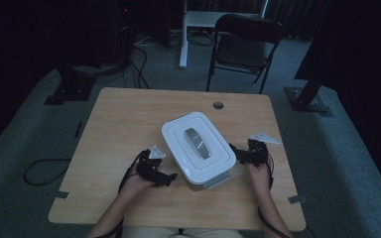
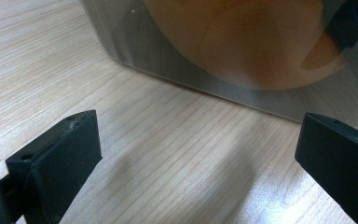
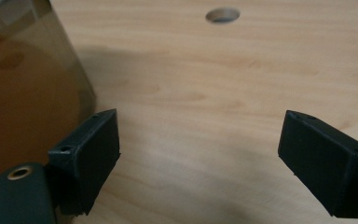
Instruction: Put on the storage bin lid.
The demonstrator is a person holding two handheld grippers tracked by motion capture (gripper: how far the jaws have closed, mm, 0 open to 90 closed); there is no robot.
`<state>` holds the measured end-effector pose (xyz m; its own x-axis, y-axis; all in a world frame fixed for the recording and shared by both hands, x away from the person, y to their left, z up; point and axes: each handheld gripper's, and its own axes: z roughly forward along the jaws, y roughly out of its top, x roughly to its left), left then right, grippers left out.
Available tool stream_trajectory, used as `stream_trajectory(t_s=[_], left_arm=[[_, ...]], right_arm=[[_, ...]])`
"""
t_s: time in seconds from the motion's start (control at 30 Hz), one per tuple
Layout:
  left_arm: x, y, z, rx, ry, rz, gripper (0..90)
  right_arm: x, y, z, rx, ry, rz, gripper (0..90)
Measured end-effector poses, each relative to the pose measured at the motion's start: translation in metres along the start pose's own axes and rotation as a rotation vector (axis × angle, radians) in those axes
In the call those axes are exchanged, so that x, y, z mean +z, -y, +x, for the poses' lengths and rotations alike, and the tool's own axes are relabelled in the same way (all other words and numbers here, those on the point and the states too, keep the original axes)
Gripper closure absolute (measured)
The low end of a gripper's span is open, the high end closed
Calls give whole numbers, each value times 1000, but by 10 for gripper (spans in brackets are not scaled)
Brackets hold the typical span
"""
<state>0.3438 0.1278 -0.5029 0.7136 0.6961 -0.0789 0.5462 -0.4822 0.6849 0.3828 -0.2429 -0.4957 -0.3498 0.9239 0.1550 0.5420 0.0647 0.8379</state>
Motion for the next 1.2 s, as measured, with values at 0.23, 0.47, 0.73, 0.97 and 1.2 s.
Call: stream_trajectory(t_s=[0.23,0.47,0.73,0.97,1.2], left_arm=[[2,0,-1,6,2,8,9],[-2,-1,1,1,-9,-7,9],[-6,3,6,-1,-25,-2,9],[-10,9,10,-7,-32,-3,9],[-18,13,15,-14,-45,-16,9]], right_arm=[[10,10,15,-51,-24,46,137],[7,15,18,-39,-44,50,145],[3,22,31,-51,-84,54,138],[0,28,46,-43,-144,73,141],[-7,36,59,-65,-113,66,155]])
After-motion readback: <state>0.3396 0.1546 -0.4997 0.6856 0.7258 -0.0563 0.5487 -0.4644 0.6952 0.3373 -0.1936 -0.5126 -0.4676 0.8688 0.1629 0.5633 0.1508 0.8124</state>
